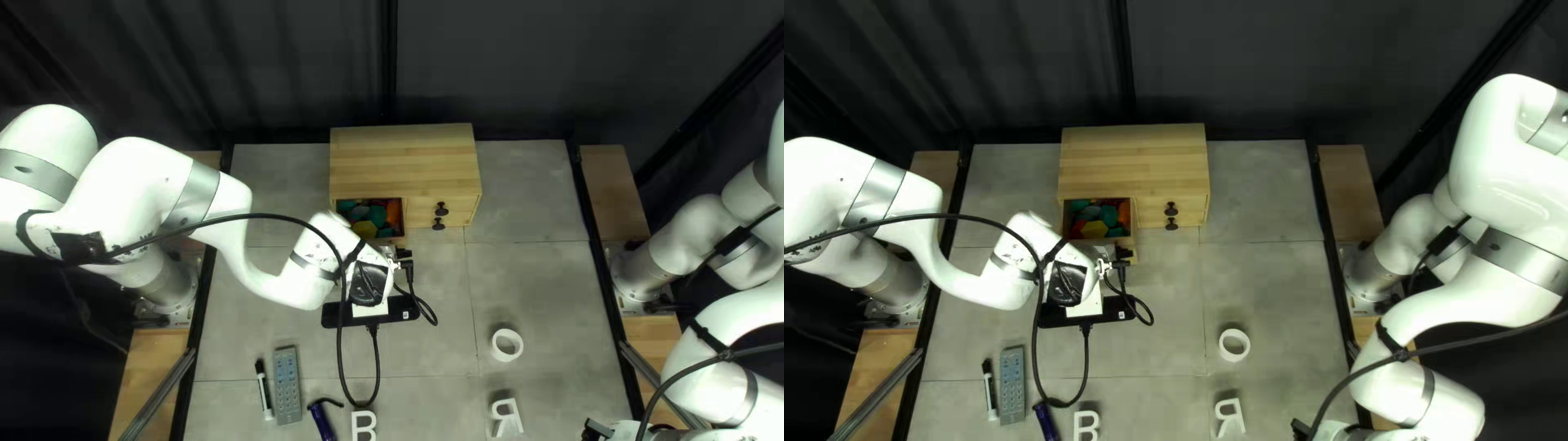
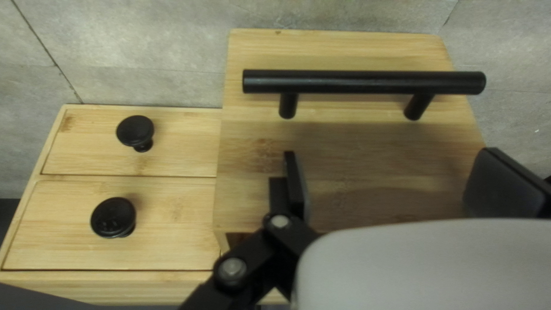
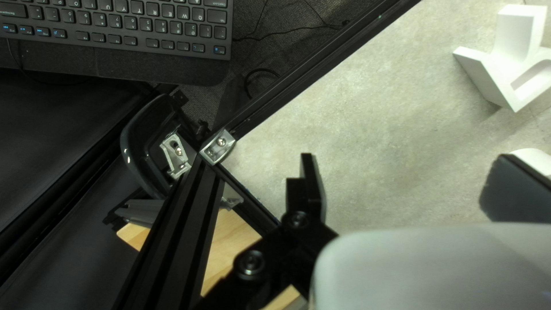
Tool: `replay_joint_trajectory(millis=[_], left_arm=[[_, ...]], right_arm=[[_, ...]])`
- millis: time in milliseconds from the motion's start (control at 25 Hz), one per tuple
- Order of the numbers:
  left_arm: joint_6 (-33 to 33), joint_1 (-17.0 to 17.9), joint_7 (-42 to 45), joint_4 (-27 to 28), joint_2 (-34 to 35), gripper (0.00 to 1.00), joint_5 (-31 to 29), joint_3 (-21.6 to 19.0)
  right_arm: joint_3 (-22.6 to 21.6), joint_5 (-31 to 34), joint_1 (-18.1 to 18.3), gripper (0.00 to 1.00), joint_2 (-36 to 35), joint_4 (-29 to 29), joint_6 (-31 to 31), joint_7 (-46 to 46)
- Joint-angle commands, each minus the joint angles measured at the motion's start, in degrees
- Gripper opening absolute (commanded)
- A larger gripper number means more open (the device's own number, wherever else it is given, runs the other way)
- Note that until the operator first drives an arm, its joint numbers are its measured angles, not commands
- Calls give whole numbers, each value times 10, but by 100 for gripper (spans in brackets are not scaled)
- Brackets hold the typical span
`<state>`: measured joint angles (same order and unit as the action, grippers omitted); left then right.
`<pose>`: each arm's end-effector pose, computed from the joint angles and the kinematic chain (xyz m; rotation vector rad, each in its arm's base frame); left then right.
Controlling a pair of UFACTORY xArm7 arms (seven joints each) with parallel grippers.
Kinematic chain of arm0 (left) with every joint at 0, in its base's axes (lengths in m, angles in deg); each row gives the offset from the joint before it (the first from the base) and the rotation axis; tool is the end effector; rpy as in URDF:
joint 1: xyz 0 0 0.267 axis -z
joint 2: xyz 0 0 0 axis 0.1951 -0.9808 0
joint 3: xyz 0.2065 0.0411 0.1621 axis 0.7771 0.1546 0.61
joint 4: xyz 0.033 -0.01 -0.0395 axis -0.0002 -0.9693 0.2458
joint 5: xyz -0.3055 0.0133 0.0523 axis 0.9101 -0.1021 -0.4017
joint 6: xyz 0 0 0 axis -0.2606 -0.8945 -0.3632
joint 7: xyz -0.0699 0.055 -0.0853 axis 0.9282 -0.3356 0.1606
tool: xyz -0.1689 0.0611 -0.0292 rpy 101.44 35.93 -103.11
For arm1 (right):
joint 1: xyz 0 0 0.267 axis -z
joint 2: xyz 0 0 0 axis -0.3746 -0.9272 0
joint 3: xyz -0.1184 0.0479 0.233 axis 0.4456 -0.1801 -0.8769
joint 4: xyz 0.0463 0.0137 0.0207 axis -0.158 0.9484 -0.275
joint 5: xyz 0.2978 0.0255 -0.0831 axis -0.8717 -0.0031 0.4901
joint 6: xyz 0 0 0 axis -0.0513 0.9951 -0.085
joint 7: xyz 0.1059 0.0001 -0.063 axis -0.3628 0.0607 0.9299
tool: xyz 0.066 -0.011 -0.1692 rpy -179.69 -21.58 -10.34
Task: Open drawers and place objects into drawer and close
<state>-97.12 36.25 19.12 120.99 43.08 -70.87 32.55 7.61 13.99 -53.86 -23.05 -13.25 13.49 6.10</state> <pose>0.4158 0.0404 0.1194 -1.9994 1.8405 0.5619 0.2110 0.3337 0.1417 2.7838 1.3494 0.0633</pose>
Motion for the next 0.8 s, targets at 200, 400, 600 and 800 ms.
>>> replay_joint_trajectory(millis=[200,400,600,800], left_arm=[[3,-3,0,-1,-2,100,-6,4],[5,-4,1,-5,-1,100,-11,5],[6,-8,-7,-5,0,100,-15,8],[7,-11,-13,-6,1,100,-18,11]], right_arm=[[0,0,0,100,0,0,0,0],[0,0,0,100,0,0,0,0],[0,0,0,100,0,0,0,0],[0,0,0,100,0,0,0,0]])
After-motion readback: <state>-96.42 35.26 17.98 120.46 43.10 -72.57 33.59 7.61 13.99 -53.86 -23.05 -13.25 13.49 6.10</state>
